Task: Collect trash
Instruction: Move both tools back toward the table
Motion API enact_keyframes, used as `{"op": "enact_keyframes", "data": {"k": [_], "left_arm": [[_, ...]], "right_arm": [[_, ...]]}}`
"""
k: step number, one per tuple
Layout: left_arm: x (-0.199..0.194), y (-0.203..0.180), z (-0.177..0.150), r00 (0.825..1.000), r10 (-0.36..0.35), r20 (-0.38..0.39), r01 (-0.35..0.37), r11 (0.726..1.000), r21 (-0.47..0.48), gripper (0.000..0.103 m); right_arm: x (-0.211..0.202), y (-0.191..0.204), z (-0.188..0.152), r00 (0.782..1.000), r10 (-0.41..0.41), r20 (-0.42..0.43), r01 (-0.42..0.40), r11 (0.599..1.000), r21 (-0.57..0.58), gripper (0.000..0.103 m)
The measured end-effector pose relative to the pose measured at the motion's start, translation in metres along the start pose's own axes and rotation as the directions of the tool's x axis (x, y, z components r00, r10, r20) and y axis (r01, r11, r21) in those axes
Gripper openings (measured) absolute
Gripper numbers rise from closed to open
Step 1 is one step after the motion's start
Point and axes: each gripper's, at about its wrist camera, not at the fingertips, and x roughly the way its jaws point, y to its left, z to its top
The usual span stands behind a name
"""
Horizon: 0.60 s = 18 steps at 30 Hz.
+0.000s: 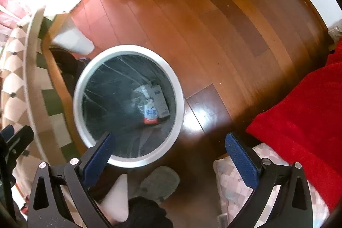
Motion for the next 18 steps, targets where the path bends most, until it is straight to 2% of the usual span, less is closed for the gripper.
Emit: {"op": "enact_keyframes", "data": {"k": [9,13,18], "left_arm": [[-0.081,0.015,-0.012,0.991,0.003,0.134,0.001,1.000,-0.024,0.094],[-0.127,0.032,-0.018,0.979,0.006,0.204,0.004,0.999,-0.050,0.094],[-0.180,0.074,-0.032,0.961,0.032,0.276,-0.006,0.996,-0.093,0.094]], "right_arm": [[-0.093,0.012,-0.015,0.989,0.038,0.145,-0.038,0.999,-0.003,0.103],[-0.148,0.027,-0.021,0.969,0.074,0.236,-0.072,0.997,-0.015,0.103],[-0.215,0.067,-0.038,0.937,0.170,0.304,-0.154,0.985,-0.077,0.103]]}}
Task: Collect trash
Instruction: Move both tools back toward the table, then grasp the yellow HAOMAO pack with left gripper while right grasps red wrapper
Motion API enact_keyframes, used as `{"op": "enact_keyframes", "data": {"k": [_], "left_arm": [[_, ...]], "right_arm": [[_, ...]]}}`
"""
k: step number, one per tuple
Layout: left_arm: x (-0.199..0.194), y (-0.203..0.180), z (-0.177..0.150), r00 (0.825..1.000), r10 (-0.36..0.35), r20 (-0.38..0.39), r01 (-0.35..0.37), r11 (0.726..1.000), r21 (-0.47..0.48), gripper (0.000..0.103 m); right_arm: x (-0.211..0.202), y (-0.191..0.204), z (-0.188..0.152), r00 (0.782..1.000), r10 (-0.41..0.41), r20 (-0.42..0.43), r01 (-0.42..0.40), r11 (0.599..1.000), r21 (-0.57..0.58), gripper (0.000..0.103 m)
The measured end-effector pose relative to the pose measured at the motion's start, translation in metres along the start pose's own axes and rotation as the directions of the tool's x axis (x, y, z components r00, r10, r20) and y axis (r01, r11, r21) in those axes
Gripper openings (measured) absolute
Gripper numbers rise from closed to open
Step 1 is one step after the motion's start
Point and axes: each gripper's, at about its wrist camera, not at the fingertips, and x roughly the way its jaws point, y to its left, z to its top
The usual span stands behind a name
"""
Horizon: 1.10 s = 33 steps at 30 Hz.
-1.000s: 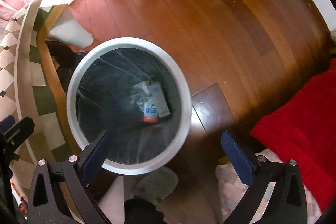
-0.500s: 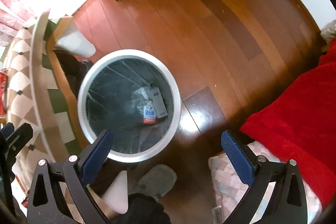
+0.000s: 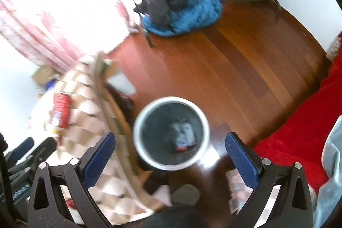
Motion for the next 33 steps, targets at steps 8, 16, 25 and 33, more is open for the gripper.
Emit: {"op": "enact_keyframes", "data": {"k": [8,16,25,33], "left_arm": [[-0.029,0.116,-0.058,0.989,0.149,-0.017,-0.150,0.983,-0.107,0.094],[0.011,0.225,-0.170,0.947,0.235,-0.220,-0.289,0.922,-0.260,0.094],[0.050,0.260,-0.242,0.907,0.216,-0.360,-0.329,0.899,-0.290,0.094],[0.068,0.249,-0.228,0.935,0.100,-0.341,-0.218,0.919,-0.330,0.093]], "right_arm": [[-0.010,0.107,-0.053,0.984,0.147,-0.098,-0.158,0.981,-0.113,0.103],[0.069,0.188,-0.164,0.917,0.222,-0.333,-0.276,0.954,-0.122,0.103],[0.128,0.238,-0.231,0.908,0.153,-0.391,-0.237,0.956,-0.175,0.073],[0.140,0.234,-0.232,0.945,0.088,-0.316,-0.164,0.961,-0.223,0.028]]}}
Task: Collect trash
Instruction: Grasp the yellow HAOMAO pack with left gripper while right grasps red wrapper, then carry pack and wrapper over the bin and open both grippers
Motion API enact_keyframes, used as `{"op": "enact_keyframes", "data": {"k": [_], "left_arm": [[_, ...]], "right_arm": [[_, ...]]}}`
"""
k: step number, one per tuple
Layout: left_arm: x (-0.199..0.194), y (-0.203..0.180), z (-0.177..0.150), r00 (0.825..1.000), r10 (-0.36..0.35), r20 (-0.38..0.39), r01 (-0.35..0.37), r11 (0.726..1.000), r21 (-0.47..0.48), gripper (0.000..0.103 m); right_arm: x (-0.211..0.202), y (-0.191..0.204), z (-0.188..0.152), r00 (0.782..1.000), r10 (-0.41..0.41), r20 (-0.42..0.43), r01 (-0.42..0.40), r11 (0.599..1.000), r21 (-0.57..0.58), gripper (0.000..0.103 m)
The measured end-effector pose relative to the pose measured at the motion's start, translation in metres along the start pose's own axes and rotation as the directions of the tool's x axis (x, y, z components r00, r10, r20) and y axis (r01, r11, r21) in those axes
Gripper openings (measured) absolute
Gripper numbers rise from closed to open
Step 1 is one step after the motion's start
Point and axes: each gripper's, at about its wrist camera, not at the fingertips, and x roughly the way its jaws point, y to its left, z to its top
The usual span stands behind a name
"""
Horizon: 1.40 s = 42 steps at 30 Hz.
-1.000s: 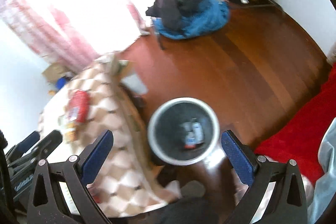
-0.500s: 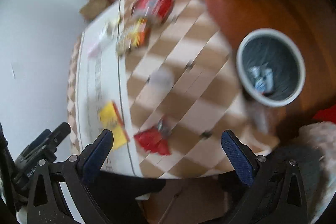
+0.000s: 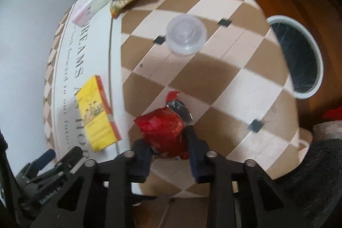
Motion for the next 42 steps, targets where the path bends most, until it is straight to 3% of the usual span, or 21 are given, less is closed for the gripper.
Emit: {"op": "enact_keyframes", "data": {"k": [4,8,11,14,16,21,26,32,42], "left_arm": [[0.010,-0.016,0.017,0.994,-0.103,-0.034,0.102,0.994,-0.032,0.093],[0.026,-0.034,0.030,0.991,-0.114,-0.065,0.111,0.993,-0.046,0.093],[0.031,-0.041,0.034,0.997,-0.062,-0.044,0.061,0.998,-0.030,0.075],[0.029,-0.048,0.030,0.999,-0.032,-0.002,0.032,0.999,0.007,0.071],[0.023,-0.055,0.022,0.999,-0.033,0.021,0.032,0.999,0.043,0.055],[0.019,-0.048,0.012,1.000,-0.016,0.009,0.014,0.994,0.111,0.056],[0.024,-0.037,0.019,1.000,-0.028,-0.009,0.029,0.997,0.075,0.059],[0.022,-0.035,0.017,0.999,-0.043,0.008,0.043,0.997,0.064,0.054],[-0.025,-0.037,-0.005,0.992,-0.023,0.127,0.014,0.997,0.076,0.053]], "right_arm": [[-0.011,-0.019,0.007,0.998,-0.042,0.036,0.042,0.999,0.013,0.024],[-0.017,-0.038,0.014,0.997,-0.061,0.041,0.059,0.997,0.043,0.024],[-0.017,-0.048,0.014,0.998,-0.058,0.027,0.056,0.997,0.054,0.024],[-0.015,-0.049,0.013,0.998,-0.051,0.026,0.050,0.997,0.056,0.024],[-0.013,-0.048,0.012,0.998,-0.050,0.028,0.049,0.998,0.051,0.024],[-0.010,-0.044,0.012,0.998,-0.055,0.029,0.054,0.998,0.032,0.024],[-0.008,-0.042,0.016,0.997,-0.069,0.040,0.068,0.997,0.035,0.026],[-0.008,-0.044,0.018,0.998,-0.040,0.050,0.038,0.998,0.044,0.025],[-0.028,-0.048,0.013,0.996,-0.001,0.085,-0.003,0.999,0.045,0.019]]}}
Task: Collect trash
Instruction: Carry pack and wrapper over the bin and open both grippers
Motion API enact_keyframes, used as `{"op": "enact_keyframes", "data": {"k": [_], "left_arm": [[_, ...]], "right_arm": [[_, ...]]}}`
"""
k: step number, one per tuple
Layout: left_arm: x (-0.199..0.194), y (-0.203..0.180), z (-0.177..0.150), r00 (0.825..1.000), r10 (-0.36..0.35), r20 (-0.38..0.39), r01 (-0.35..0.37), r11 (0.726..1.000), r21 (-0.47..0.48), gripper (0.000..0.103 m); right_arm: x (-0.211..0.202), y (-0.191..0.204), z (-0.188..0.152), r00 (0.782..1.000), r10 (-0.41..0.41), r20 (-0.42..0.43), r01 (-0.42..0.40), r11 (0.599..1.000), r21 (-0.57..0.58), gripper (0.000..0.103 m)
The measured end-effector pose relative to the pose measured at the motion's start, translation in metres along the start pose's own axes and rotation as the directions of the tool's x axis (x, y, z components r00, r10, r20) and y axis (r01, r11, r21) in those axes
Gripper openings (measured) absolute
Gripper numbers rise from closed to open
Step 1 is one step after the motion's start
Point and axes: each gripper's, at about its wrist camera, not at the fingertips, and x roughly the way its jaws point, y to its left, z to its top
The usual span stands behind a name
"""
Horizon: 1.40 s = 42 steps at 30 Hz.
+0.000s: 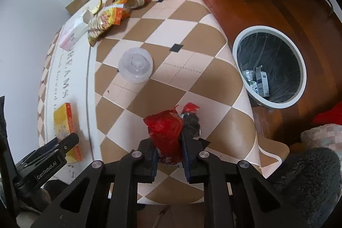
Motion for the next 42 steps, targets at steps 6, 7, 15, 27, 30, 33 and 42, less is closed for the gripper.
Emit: {"op": "enact_keyframes", "data": {"k": [6,7,15,27,30,33,42], "left_arm": [[-0.047,-0.011,0.011,0.994,-0.018,0.107,0.017,1.000,0.014,0.053],[-0.056,-0.013,0.016,0.992,-0.026,0.124,0.024,0.999,0.021,0.053],[-0.112,-0.074,0.057,0.959,-0.146,0.245,0.115,0.984,0.133,0.053],[-0.097,-0.255,0.117,0.908,-0.408,0.098,0.353,0.868,0.349,0.053],[-0.053,-0.296,0.124,0.903,-0.427,-0.033,0.411,0.841,0.352,0.053],[0.000,-0.331,0.127,0.916,-0.375,-0.141,0.401,0.849,0.345,0.053],[0.107,-0.370,0.130,0.912,-0.217,-0.347,0.334,0.884,0.326,0.056]], "right_arm": [[-0.038,0.004,0.011,0.997,0.042,0.070,-0.041,0.999,-0.018,0.019],[-0.045,0.005,0.013,0.995,0.048,0.082,-0.046,0.999,-0.023,0.019],[-0.125,-0.024,0.045,0.973,0.089,0.213,-0.082,0.996,-0.041,0.018],[-0.177,-0.172,0.112,0.960,-0.044,0.277,0.020,0.996,0.088,0.018],[-0.151,-0.221,0.117,0.975,-0.051,0.218,0.016,0.987,0.159,0.018],[-0.115,-0.261,0.119,0.988,-0.052,0.147,0.020,0.977,0.211,0.018],[-0.003,-0.323,0.125,0.998,-0.016,-0.053,0.030,0.962,0.272,0.018]]}}
